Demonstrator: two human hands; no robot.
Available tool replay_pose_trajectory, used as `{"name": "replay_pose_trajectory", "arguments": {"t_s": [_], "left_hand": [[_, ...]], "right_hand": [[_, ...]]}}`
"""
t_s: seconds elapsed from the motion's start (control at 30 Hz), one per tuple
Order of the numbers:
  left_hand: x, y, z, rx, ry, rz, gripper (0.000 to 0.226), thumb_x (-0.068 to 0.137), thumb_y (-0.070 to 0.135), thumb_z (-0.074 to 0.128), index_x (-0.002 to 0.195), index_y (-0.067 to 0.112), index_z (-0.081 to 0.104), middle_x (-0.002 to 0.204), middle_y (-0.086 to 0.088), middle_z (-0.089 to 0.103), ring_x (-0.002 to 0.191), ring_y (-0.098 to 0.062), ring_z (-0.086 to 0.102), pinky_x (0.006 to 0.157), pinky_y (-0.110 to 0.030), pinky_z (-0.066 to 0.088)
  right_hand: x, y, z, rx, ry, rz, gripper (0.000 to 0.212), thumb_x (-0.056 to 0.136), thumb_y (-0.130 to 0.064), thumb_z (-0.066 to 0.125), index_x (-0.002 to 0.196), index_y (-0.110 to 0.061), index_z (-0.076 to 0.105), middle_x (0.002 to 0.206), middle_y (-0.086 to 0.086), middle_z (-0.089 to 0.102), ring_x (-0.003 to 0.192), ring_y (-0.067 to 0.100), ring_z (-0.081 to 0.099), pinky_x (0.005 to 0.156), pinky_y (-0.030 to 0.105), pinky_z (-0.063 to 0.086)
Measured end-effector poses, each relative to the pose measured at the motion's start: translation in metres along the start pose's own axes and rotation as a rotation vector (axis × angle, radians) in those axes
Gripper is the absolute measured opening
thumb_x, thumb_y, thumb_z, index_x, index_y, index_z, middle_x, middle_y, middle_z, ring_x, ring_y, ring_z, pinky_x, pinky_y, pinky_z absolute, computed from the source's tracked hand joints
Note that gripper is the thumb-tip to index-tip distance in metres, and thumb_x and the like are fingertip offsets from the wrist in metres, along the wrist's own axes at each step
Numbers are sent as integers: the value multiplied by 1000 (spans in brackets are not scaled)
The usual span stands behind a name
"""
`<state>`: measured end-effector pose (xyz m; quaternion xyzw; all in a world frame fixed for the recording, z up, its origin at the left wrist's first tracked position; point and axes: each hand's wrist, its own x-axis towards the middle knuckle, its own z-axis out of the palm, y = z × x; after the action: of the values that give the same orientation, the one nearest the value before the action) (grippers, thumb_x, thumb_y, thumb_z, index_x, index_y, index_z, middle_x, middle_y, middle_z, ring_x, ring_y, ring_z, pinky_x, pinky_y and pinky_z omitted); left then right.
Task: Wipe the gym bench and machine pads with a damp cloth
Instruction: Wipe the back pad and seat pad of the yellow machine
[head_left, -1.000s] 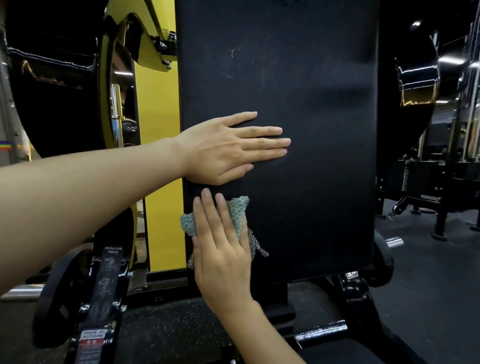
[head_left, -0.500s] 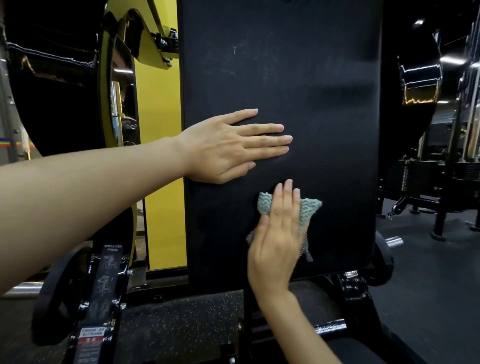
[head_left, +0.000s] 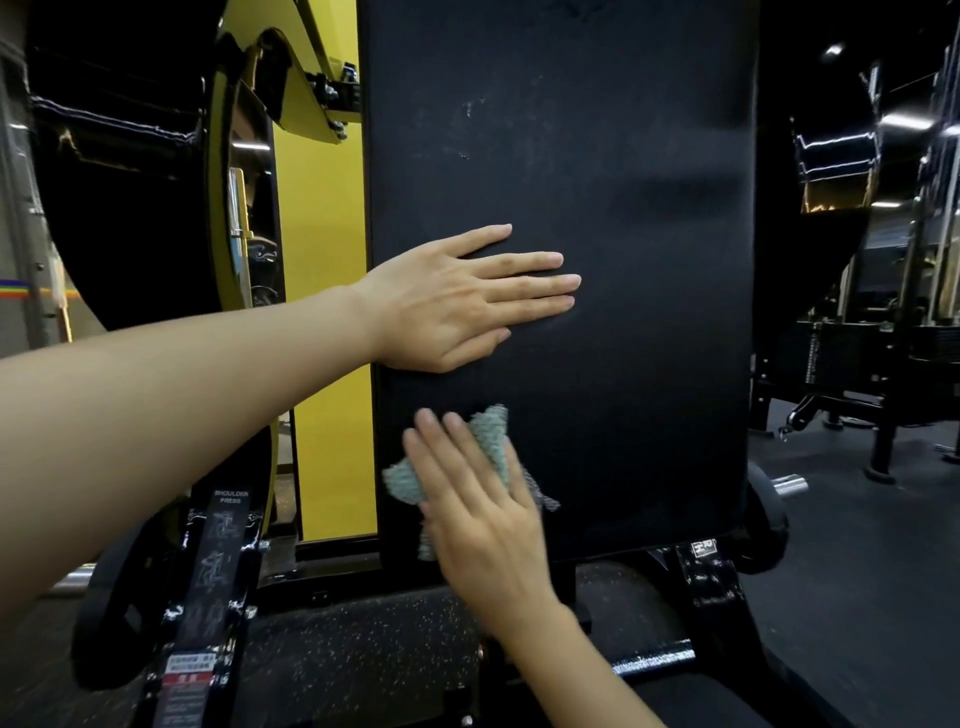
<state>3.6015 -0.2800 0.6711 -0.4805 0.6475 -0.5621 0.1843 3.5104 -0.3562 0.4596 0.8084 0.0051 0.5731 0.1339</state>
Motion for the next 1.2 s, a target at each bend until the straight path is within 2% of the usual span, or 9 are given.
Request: {"name": "replay_pose_trajectory", "arguments": {"t_s": [0.13,0.33,0.4,0.53,0.67,0.8,0.97,1.1,1.2], "left_hand": [[-2,3,1,5,1,-21,58,102,35,19,158,20,17,165,1,14,153,-18,10,123,-47,8],[-6,14,2,6,-20,50,58,102,34,21,158,19,16,165,1,13,153,-19,8,123,-48,7],[-7,15,3,5,-22,62,59,102,34,21,158,19,16,166,2,13,153,-19,7,123,-48,6],[-7,17,3,3,-35,67,59,102,34,19,159,20,15,166,3,11,153,-18,6,124,-48,5],[-7,17,3,4,-40,65,58,102,34,19,159,20,14,166,4,11,153,-17,6,124,-49,6],[-7,19,3,-1,-44,60,58,103,35,18,159,21,14,166,5,11,153,-17,6,124,-49,6],[-8,19,3,5,-33,41,58,103,35,20,159,20,16,166,4,12,153,-17,8,123,-50,8],[-7,22,3,15,-46,30,58,102,35,20,159,20,16,166,4,12,153,-18,8,123,-51,10],[-7,24,2,27,-48,19,59,102,35,21,159,20,15,166,3,12,153,-19,8,123,-52,10]], "right_hand": [[-23,46,-14,-25,37,100,46,106,-24,27,151,-18,33,159,-1,31,148,13,27,113,47,32],[-33,52,-16,-33,44,155,46,106,-24,24,152,-17,29,160,-1,29,150,16,22,117,47,24],[-33,40,-12,-16,41,105,46,106,-22,26,151,-17,31,159,1,31,149,16,22,117,47,23],[-31,10,1,-19,15,-20,55,97,-18,46,150,-16,33,158,0,32,148,17,25,120,46,20],[-21,-22,9,3,7,-62,53,100,-23,43,151,-19,30,159,-3,28,149,14,22,122,42,14],[-16,-30,7,-9,-78,-134,54,100,-30,43,152,-22,31,161,-6,24,150,11,18,123,40,12],[-27,1,-5,-67,-133,-121,58,102,-38,40,155,-24,22,162,-6,17,151,10,14,123,41,9],[-47,44,-13,-101,-116,-74,62,99,-33,42,156,-22,18,163,-6,16,150,10,16,120,43,16],[-64,77,-21,-94,-63,26,57,99,-27,40,154,-21,25,161,-6,22,149,11,21,116,45,25]]}}
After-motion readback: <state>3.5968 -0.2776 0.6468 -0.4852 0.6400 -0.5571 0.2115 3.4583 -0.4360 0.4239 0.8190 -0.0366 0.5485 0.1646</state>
